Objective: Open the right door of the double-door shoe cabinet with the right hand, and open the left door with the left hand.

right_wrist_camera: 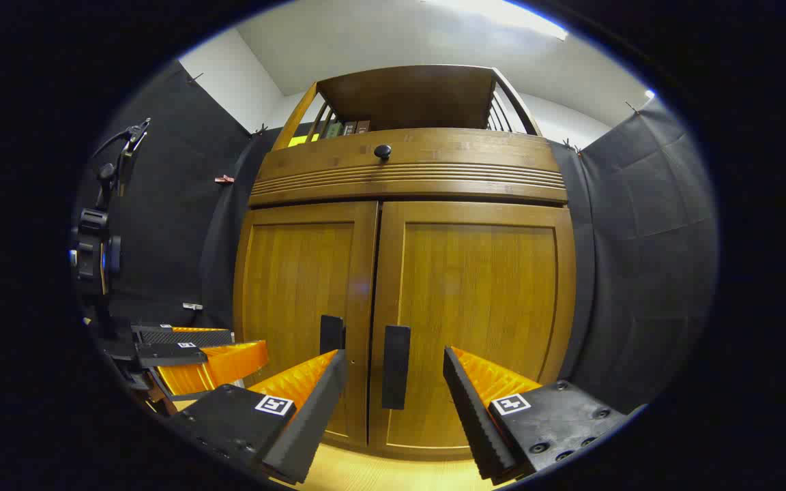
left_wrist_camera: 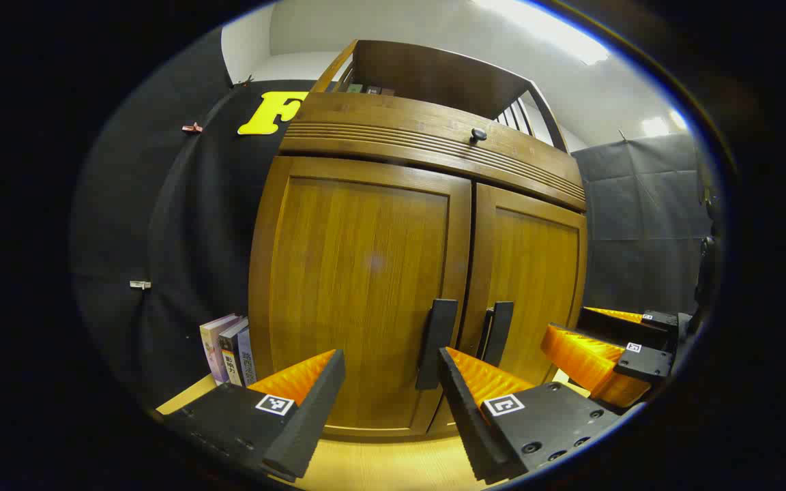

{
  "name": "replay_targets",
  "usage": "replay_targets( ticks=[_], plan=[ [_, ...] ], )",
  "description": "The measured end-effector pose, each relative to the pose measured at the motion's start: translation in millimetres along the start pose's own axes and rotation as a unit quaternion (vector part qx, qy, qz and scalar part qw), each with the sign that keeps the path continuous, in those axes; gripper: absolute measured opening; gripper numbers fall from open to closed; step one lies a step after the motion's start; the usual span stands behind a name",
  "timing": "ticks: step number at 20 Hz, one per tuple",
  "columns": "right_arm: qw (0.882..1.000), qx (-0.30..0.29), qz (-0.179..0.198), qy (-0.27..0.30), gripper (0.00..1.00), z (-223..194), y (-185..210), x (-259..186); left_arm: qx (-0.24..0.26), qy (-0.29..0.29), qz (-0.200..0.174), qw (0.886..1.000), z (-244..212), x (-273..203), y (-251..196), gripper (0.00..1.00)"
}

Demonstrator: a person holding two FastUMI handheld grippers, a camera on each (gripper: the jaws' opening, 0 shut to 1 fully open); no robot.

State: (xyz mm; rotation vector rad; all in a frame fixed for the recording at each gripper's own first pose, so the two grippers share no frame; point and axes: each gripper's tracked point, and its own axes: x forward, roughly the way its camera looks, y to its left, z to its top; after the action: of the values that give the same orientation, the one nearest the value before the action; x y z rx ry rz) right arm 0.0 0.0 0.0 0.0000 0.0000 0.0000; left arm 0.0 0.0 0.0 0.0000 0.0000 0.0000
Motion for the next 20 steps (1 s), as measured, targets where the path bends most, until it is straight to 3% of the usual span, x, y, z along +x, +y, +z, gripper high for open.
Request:
replay_targets(
  ticks=[1, 5, 6, 9, 20],
  plan=[
    [1.0, 0.002, 0.003, 0.001, 0.89, 0, 1, 0, 0.001, -0.001, 0.0, 1.0, 2, 1, 0, 0.81],
    [1.0, 0.01, 0.009, 0.006, 0.9, -1, 5, 1, 0.006, 0.0, -0.004, 1.0, 1, 1, -1, 0.9],
    [1.0, 0.008, 0.003, 0.008, 0.9, -3, 2, 1, 0.004, -0.001, -0.006, 1.0, 1, 2, -2, 0.85],
    [1.0, 0.005, -0.01, 0.011, 0.89, -4, -3, 0, 0.003, 0.004, -0.012, 1.0, -2, 5, -4, 0.86],
    [0.999, 0.019, -0.003, 0.037, 0.9, -20, 0, 12, 0.011, 0.004, -0.003, 1.0, -3, 8, 3, 0.86]
  ],
)
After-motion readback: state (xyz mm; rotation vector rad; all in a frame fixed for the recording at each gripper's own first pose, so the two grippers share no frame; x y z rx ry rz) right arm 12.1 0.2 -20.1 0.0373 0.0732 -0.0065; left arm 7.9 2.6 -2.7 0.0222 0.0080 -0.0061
